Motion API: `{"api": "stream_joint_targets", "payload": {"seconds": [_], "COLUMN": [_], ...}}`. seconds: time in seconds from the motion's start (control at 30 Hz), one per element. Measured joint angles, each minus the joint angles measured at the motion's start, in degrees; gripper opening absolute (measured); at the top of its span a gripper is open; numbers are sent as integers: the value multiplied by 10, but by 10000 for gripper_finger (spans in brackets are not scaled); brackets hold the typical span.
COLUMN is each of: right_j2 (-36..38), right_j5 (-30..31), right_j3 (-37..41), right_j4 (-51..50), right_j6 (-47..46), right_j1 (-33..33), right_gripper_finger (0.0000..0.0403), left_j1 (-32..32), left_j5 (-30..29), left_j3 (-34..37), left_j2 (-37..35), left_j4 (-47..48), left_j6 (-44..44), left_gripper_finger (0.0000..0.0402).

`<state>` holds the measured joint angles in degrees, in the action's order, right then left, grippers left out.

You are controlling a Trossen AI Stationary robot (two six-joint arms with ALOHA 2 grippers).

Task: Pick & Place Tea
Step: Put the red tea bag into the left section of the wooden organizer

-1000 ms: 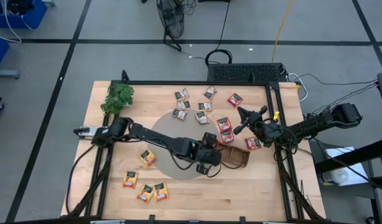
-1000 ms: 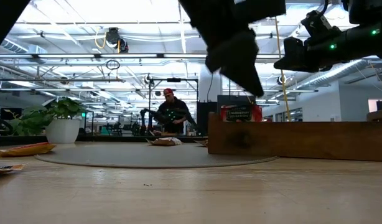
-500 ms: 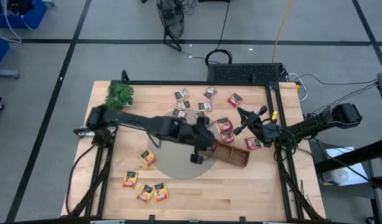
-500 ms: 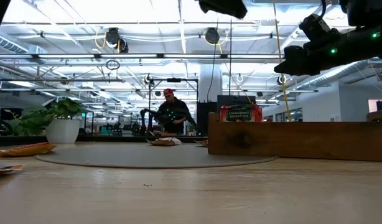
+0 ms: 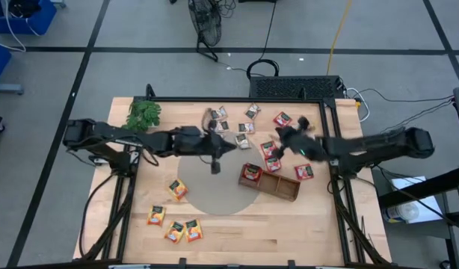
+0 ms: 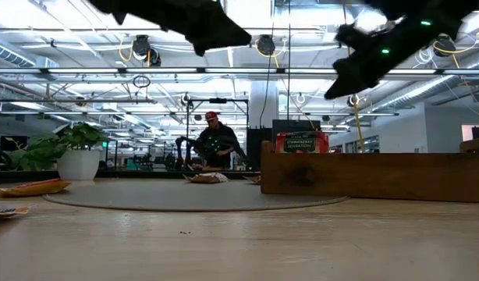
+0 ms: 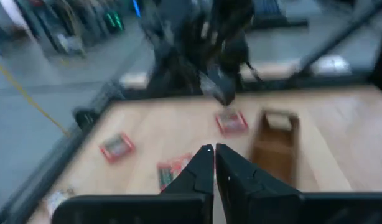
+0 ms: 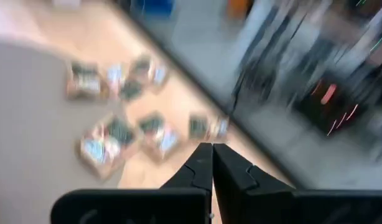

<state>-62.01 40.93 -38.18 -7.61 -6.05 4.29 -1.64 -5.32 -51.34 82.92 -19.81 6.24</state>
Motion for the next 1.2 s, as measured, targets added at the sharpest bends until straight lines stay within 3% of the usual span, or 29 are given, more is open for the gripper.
{"api": "stream_joint_targets", "payload": {"seconds": [0.07, 0.2, 0.3, 0.4, 0.5, 0.6, 0.7, 0.9, 1.07, 1.2], "right_j2": [-34, -99, -154, -217, -274, -324, -355, -389, -396, -396], "right_j5": [-81, -206, -288, -307, -298, -230, -184, -188, -256, -276], "right_j3": [-54, -108, -136, -153, -166, -176, -187, -196, -198, -198], "right_j4": [-76, -112, -142, -174, -177, -173, -179, -178, -179, -194], "right_j6": [-6, 16, 38, 38, 43, 52, 51, 53, 26, 20], "right_j1": [74, 202, 260, 281, 285, 286, 288, 306, 336, 349], "right_gripper_finger": [0, 3, 31, 88, 158, 216, 247, 243, 213, 172], "left_j1": [-12, -30, -42, -54, -61, -65, -66, -67, -67, -67], "left_j5": [-1, 4, 50, 117, 134, 127, 128, 128, 128, 128], "left_j3": [44, 89, 100, 100, 100, 100, 100, 100, 100, 100], "left_j2": [-19, -24, -24, -25, -25, -25, -25, -25, -25, -25], "left_j4": [-43, -99, -110, -116, -115, -115, -105, -85, -82, -81], "left_j6": [0, -4, -8, -21, -26, -21, -17, 4, 7, 7], "left_gripper_finger": [14, 5, 4, 20, 51, 86, 115, 148, 156, 157]}}
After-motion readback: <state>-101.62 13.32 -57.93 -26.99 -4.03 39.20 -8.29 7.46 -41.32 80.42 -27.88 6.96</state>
